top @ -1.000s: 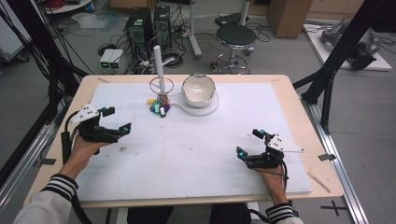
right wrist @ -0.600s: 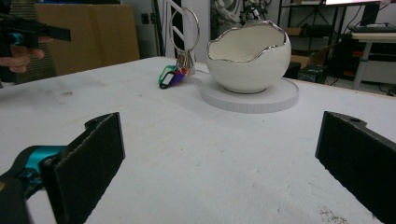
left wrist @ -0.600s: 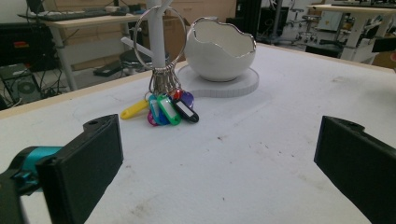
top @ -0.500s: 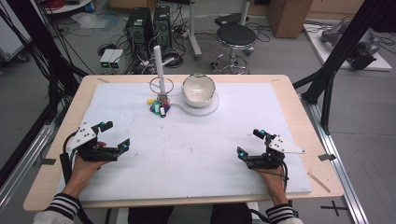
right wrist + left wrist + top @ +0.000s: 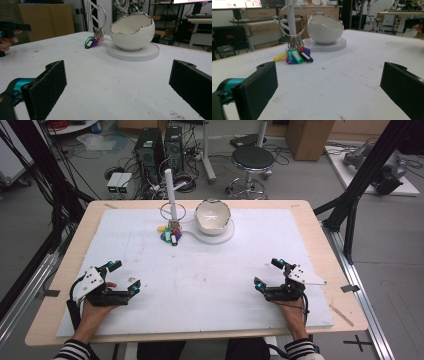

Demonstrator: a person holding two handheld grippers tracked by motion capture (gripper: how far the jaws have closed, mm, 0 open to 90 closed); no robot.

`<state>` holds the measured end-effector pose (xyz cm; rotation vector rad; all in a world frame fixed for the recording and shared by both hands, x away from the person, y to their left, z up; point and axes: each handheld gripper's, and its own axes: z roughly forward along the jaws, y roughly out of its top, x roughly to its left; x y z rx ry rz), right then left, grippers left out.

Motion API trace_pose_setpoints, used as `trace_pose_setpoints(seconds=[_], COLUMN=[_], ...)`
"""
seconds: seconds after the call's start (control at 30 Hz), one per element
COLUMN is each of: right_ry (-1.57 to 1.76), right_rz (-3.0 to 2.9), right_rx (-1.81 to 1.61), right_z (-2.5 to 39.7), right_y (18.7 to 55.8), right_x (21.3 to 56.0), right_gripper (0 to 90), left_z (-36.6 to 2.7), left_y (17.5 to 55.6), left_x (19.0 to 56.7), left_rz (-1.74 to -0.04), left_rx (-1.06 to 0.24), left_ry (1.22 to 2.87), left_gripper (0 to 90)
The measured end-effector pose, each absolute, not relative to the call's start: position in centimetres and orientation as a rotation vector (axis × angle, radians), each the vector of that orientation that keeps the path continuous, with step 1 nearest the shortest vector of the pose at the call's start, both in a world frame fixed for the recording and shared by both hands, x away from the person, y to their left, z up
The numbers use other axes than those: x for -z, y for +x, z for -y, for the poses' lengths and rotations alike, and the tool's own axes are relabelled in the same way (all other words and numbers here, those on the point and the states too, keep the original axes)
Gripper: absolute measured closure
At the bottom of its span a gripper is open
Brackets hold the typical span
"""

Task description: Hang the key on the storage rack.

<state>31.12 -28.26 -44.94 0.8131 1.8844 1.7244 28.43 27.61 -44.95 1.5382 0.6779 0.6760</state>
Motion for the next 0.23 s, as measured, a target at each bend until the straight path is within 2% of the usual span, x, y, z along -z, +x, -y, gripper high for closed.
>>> trace_pose_setpoints(seconds=[0.23], right_ry=[0.8], right_rz=[-1.873], right_rx=[-1.718], right_z=[28.23], right_y=[31.03], right_x=[44.95], right_gripper=[0.8], left_z=[-27.69], left_y=[28.18], left_x=[45.08], left_rz=[-0.688], left_rx=[-0.696], left_ry=[1.504], left_gripper=[1.7])
